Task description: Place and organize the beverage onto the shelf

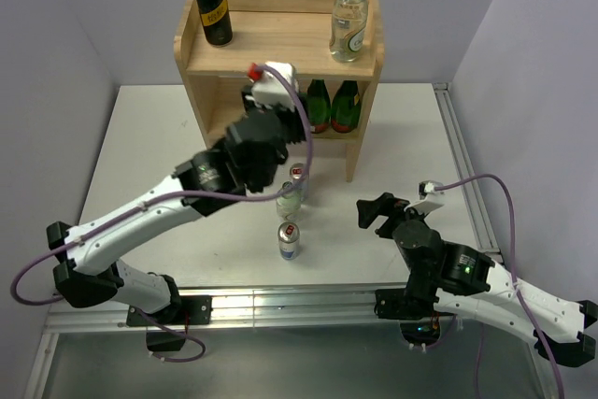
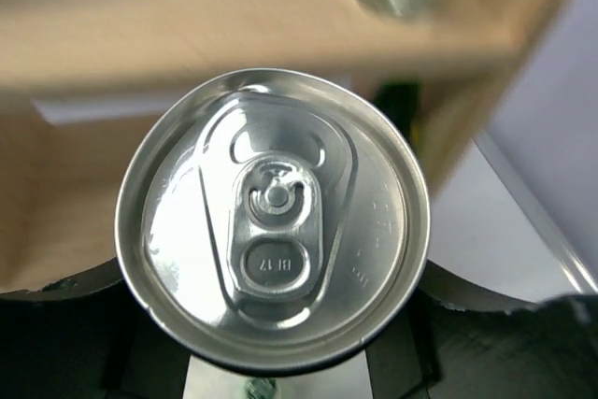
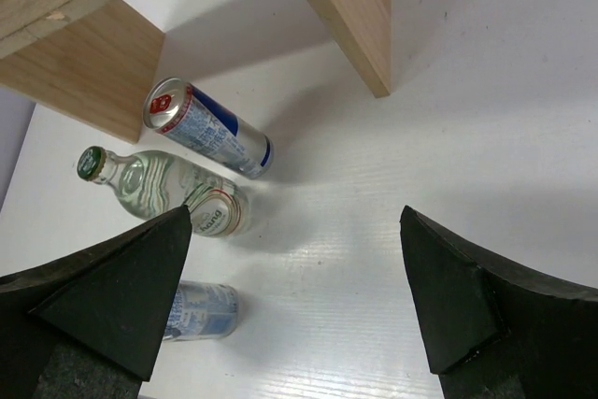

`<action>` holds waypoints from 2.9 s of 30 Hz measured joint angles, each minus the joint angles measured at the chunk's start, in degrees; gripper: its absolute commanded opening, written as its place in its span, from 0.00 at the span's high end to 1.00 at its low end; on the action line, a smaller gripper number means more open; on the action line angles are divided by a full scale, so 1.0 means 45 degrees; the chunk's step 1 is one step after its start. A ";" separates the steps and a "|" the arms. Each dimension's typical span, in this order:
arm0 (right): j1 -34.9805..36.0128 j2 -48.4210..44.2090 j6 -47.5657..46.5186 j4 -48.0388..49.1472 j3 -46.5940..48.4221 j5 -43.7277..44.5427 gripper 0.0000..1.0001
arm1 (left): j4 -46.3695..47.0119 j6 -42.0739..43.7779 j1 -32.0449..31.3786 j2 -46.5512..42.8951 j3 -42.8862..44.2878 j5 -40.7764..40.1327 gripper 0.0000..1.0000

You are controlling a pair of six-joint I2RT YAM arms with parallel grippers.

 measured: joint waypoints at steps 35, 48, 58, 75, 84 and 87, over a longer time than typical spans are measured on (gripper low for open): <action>0.0000 -0.0583 -0.0238 0.0160 -0.0238 -0.0029 0.00 | 0.1229 0.3886 0.4911 0.2550 0.5965 0.0753 1.00; 0.0000 -0.0801 -0.0272 0.0248 -0.0398 -0.0058 0.00 | 0.0393 0.2448 0.6042 0.2934 0.6028 0.1617 0.89; 0.0000 -0.0865 -0.0287 0.0267 -0.0398 -0.0083 0.00 | 0.0908 0.1749 0.6504 0.2871 0.5469 0.2006 0.41; 0.0000 -0.0884 -0.0282 0.0325 -0.0413 -0.0083 0.00 | 0.0845 0.1409 0.7096 0.2958 0.5212 0.2492 0.06; 0.0000 -0.0884 -0.0282 0.0325 -0.0413 -0.0083 0.00 | 0.0782 0.1146 0.7145 0.2963 0.5183 0.2613 0.01; 0.0000 -0.0889 -0.0282 0.0330 -0.0413 -0.0083 0.00 | 0.0719 0.1103 0.7155 0.2895 0.5008 0.2759 0.01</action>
